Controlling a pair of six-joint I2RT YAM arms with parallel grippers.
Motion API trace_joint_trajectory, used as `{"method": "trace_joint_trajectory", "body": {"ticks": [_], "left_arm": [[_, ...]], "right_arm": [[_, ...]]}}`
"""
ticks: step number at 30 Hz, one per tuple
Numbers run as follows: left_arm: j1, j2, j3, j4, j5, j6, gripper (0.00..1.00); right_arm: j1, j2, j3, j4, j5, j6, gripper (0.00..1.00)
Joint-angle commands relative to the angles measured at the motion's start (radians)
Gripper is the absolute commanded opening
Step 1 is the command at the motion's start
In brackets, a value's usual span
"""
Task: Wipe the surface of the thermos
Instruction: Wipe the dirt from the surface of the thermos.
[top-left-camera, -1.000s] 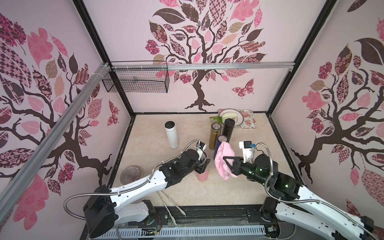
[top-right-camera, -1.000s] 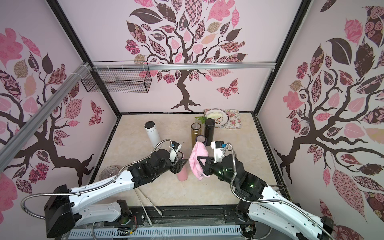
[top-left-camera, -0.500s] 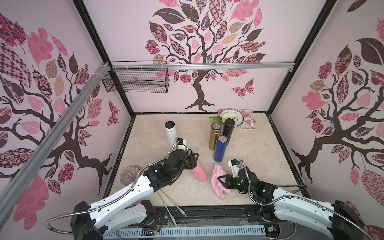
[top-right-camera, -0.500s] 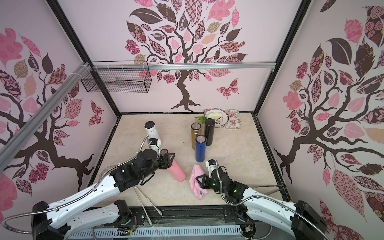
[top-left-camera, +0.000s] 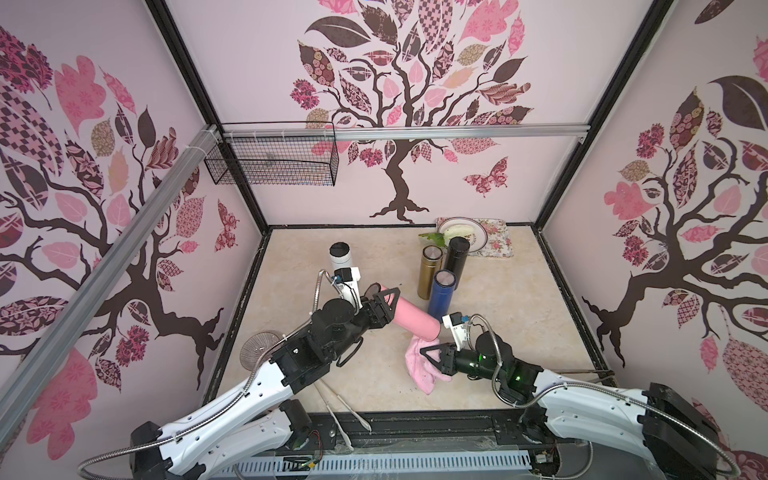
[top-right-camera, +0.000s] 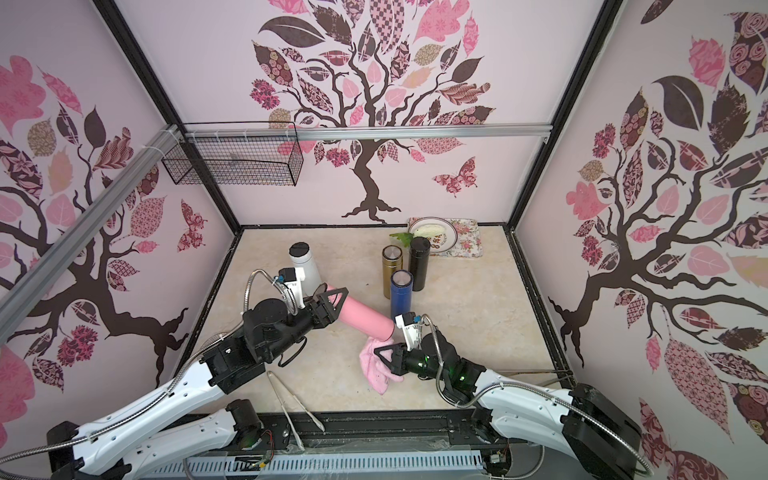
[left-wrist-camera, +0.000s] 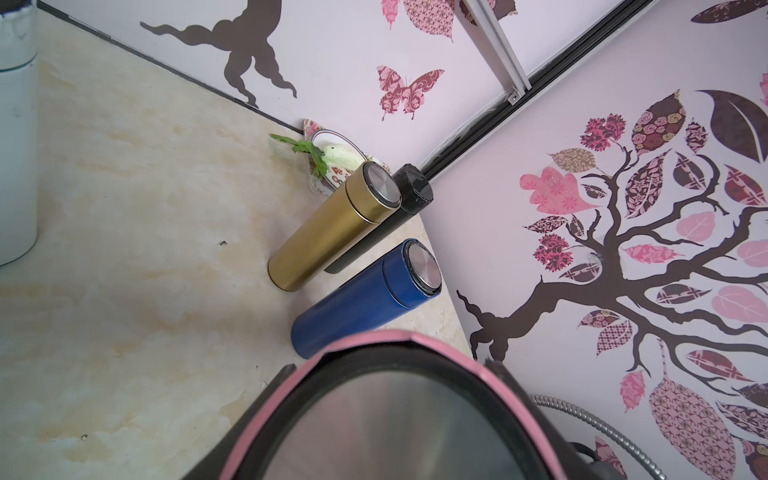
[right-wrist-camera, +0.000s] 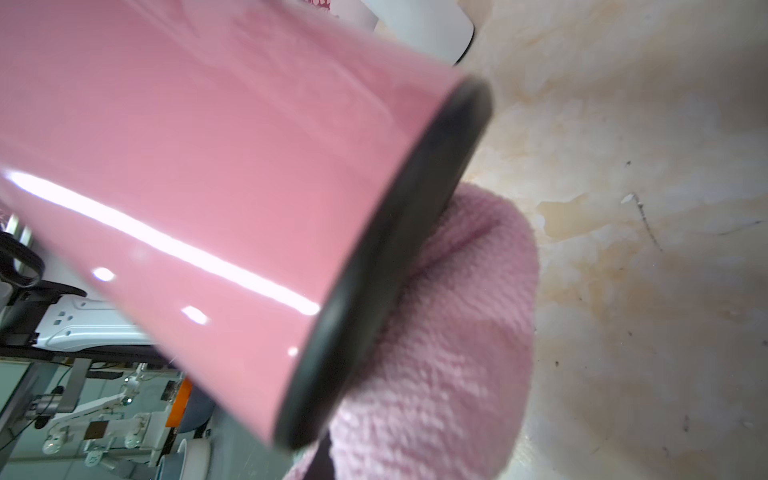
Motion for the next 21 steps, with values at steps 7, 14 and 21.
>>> {"method": "trace_joint_trajectory", "body": {"ticks": [7, 14, 21], "left_arm": [[-0.006, -0.038, 0.075, -0.168, 0.026, 0.119, 0.00], [-0.006, -0.027, 0.046, -0.100, 0.054, 0.097, 0.00], [-0.006, -0.034, -0.030, 0.083, 0.061, 0.041, 0.00]], "right_arm": [[0.004, -0.176, 0.178, -0.354, 0.190, -0.209, 0.00], [0.005, -0.265, 0.133, -0.239, 0.213, -0.176, 0.00], [0.004, -0.071, 0.007, 0.124, 0.027, -0.081, 0.00]]}}
